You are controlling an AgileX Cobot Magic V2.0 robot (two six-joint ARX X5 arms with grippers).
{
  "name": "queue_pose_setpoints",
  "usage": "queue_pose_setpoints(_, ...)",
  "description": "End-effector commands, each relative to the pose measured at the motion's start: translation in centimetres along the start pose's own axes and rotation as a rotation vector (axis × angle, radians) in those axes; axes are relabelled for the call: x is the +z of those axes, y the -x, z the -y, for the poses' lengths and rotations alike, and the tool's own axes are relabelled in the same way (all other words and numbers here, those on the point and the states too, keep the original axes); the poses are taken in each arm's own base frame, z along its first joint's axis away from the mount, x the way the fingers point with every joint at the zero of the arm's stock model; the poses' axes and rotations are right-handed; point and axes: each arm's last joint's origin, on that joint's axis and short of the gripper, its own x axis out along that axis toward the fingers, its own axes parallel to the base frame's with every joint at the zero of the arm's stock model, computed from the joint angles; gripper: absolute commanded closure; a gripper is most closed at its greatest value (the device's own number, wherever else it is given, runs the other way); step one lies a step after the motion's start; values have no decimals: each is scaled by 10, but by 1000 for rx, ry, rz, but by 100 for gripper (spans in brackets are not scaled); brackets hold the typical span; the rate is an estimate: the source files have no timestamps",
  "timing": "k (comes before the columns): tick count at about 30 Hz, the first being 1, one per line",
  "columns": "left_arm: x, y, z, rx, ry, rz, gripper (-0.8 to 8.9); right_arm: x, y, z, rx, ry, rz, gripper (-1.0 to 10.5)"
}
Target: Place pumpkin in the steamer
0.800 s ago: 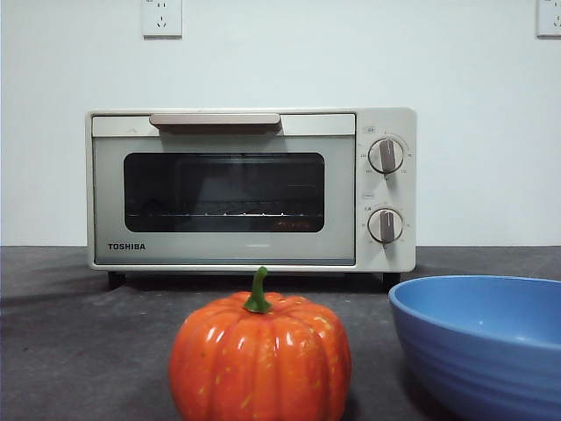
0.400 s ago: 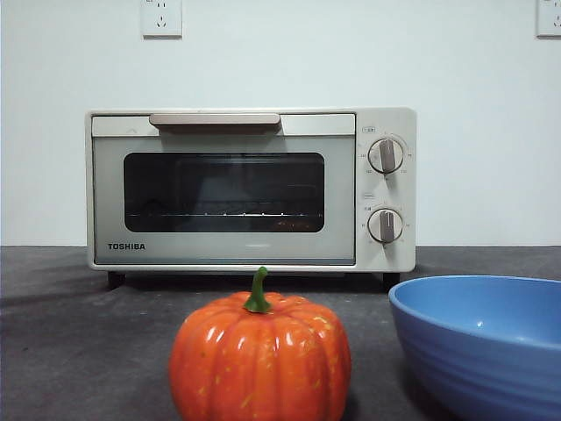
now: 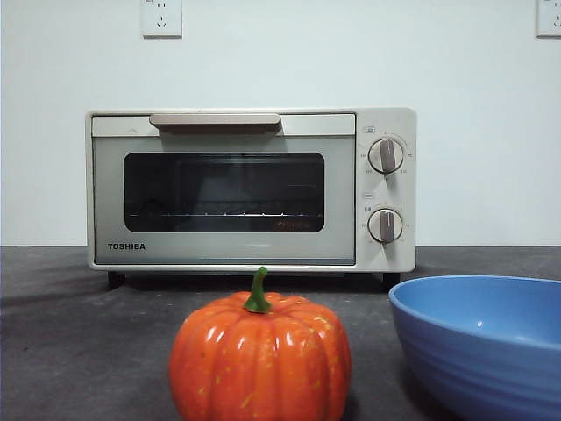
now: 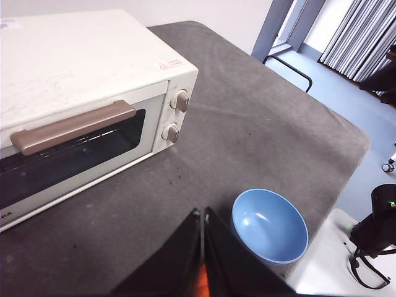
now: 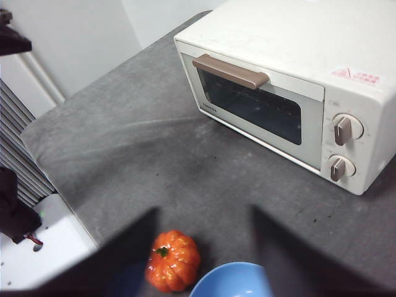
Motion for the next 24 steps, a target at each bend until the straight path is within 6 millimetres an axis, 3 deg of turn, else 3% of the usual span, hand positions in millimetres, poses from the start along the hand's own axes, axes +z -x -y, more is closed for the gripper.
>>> queue_pose_setpoints(1, 4, 2, 2, -6, -8, 3, 795, 4, 2, -1, -6, -33, 15, 456)
queue_pose_setpoints(12, 3, 2, 2, -15, -6, -6, 795, 6, -9, 3, 39, -76, -29, 432)
queue_pose_setpoints(24, 0, 2, 3, -15, 17, -38, 795, 26, -57, -7, 133, -41, -239, 432)
